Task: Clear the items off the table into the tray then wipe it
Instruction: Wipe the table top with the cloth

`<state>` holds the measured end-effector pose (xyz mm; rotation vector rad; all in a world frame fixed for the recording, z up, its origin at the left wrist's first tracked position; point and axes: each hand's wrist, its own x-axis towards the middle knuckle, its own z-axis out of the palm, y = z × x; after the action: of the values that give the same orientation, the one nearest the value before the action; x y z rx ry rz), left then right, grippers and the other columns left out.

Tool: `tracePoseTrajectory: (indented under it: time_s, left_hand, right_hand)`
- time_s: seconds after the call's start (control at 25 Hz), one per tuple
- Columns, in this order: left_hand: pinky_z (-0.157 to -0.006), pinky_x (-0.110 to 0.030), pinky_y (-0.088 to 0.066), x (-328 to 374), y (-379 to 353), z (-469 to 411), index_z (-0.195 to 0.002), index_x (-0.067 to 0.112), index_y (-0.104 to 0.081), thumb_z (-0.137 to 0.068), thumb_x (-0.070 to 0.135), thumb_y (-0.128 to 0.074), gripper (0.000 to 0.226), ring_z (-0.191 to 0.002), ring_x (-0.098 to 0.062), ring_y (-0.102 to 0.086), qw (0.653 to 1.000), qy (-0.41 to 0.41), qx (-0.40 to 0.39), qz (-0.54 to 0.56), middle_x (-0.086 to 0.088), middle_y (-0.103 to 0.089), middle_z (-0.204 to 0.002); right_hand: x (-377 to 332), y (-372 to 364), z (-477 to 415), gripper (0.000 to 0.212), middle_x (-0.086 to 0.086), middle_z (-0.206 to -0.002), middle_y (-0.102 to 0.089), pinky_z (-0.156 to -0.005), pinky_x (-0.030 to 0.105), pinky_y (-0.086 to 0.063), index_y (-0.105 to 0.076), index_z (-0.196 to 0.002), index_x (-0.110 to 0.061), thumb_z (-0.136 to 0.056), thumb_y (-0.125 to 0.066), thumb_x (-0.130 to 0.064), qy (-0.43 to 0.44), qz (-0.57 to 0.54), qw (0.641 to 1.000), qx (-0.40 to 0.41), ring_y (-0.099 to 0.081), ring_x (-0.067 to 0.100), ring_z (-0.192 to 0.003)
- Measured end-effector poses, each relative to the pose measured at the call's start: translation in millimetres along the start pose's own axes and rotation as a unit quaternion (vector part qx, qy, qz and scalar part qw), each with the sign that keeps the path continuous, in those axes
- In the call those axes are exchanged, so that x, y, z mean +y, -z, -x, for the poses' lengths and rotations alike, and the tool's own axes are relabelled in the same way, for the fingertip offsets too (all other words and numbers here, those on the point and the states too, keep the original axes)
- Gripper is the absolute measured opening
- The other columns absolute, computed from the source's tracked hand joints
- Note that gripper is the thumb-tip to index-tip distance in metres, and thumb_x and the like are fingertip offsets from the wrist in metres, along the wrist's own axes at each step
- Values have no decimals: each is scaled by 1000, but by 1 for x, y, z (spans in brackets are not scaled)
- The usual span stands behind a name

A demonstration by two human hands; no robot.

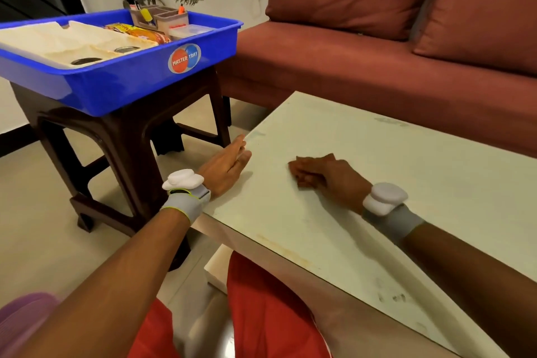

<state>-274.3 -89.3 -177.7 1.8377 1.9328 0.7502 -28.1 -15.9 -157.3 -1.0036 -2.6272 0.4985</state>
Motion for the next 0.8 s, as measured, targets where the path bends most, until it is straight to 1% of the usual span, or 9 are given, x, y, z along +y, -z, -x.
tracePoseTrajectory:
  time_s: [0.08,0.16,0.28,0.36,0.44,0.52,0.64,0.72,0.8]
  left_hand:
    - [-111,-25,-17,2,0,1,-151,20,-7,-100,44,-22,58,-144,-16,-22,999,-4,-6,-35,2,-19,-158]
    - [-111,-25,-19,5,2,2,-151,19,-9,-101,42,-23,57,-143,-15,-23,1000,-3,-1,-27,1,-21,-157]
    - [-106,-19,-17,3,2,1,-151,20,-11,-100,43,-24,57,-143,-13,-24,1000,-3,8,-8,2,-24,-156]
    - [-104,-17,-14,1,2,0,-151,20,-9,-100,45,-22,58,-143,-12,-22,1000,4,0,-1,3,-21,-157]
    - [-103,-16,-13,2,1,1,-151,21,-7,-99,46,-21,59,-144,-11,-20,1000,5,0,-6,4,-19,-158]
    - [-103,-16,-13,4,0,1,-151,22,-6,-99,46,-21,59,-144,-12,-20,1000,8,1,-9,4,-19,-158]
    - [-103,-16,-13,3,0,1,-151,23,-8,-99,47,-21,58,-144,-13,-19,1000,18,0,-16,3,-20,-157]
    - [-104,-17,-13,2,1,-2,-151,23,-10,-99,46,-22,58,-144,-14,-20,1000,19,8,-11,2,-23,-157]
    - [-105,-18,-13,1,2,0,-151,24,-11,-99,46,-23,57,-144,-14,-21,1000,19,9,-9,2,-24,-156]
  right_hand:
    - [4,-10,-46,30,18,-131,-55,-105,38,-32,-56,-122,-5,-96,-47,-16,-78,27,997,-7,-51,35,-120]
    - [-23,-36,-73,25,15,-129,-58,-106,42,-30,-61,-113,-8,-96,-45,-16,-36,32,999,-10,-51,33,-121]
    - [-39,-34,-29,37,1,-146,-43,-112,23,-18,-50,-134,-16,-98,-43,-22,97,11,994,-58,-35,12,-134]
    - [-11,-16,7,41,-7,-151,-33,-112,18,-15,-41,-140,-23,-99,-42,-25,151,2,985,-77,-26,4,-138]
    - [26,0,2,42,-3,-151,-34,-113,20,-18,-40,-141,-20,-99,-41,-22,93,37,994,-46,-30,12,-140]
    - [44,0,-45,40,7,-147,-40,-115,27,-16,-43,-139,-13,-99,-41,-18,-8,48,999,-9,-35,24,-138]
    - [2,-32,-99,38,10,-147,-41,-112,30,-14,-46,-137,-14,-100,-38,-21,-35,58,998,-1,-35,27,-137]
    - [-23,-47,-86,40,7,-150,-36,-114,33,-14,-42,-140,-18,-100,-37,-24,49,55,996,-40,-30,23,-139]
    - [-22,-38,-44,41,1,-152,-31,-116,28,-15,-39,-141,-19,-100,-38,-23,146,28,987,-67,-26,15,-140]
